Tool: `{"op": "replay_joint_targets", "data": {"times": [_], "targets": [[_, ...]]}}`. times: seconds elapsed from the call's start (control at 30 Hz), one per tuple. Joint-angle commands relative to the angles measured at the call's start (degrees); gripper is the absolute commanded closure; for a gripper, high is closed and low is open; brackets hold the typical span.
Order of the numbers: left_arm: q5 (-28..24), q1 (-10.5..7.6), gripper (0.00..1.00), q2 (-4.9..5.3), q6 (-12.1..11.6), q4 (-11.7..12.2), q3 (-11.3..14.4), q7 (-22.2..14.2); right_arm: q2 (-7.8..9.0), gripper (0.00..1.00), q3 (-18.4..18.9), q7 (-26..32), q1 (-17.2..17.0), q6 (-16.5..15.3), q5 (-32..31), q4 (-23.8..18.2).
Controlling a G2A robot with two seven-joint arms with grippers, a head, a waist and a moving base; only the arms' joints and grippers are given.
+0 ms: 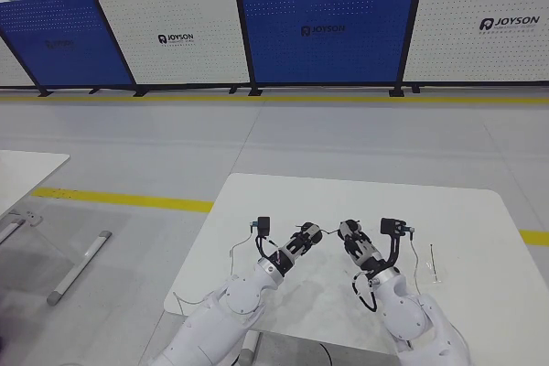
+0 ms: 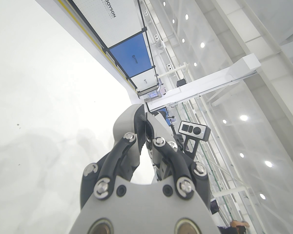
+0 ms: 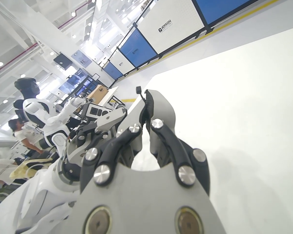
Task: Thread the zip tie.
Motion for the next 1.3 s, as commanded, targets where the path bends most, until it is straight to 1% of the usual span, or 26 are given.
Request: {"op": "replay_joint_targets", "data": {"times": [0.0, 0.13, 0.23, 0.43, 0.53, 0.73, 0.8, 1.27], "targets": [[0.0, 0.0, 1.0, 0.0, 0.0, 0.0, 0.0, 0.0, 0.02, 0.84, 0.0, -0.1, -0.1, 0.0, -0.1, -0.1], [0.0, 0.0, 1.0, 0.0, 0.0, 0.0, 0.0, 0.0, 0.07, 0.8, 0.1, 0.0, -0.2, 0.0, -0.2, -0.2], [0.0, 0.0, 1.0, 0.0, 0.0, 0.0, 0.0, 0.0, 0.12, 0.79, 0.2, -0.2, -0.5, -0.2, -0.3, -0.5], [0.0, 0.0, 1.0, 0.0, 0.0, 0.0, 0.0, 0.0, 0.34, 0.8, 0.4, -0.9, -1.7, 0.0, -2.0, -1.9], [0.0, 0.0, 1.0, 0.0, 0.0, 0.0, 0.0, 0.0, 0.45, 0.78, 0.3, -0.4, -2.1, 0.1, -2.8, -2.2], [0.0, 0.0, 1.0, 0.0, 0.0, 0.0, 0.0, 0.0, 0.49, 0.84, 0.2, 0.1, -2.0, 0.2, -2.8, -2.2], [0.0, 0.0, 1.0, 0.0, 0.0, 0.0, 0.0, 0.0, 0.51, 1.0, 0.1, 0.1, -2.0, 0.0, -2.9, -2.2], [0.0, 0.0, 1.0, 0.0, 0.0, 0.0, 0.0, 0.0, 0.58, 1.0, -0.4, 0.4, -1.6, -0.2, -4.0, -1.9]]}}
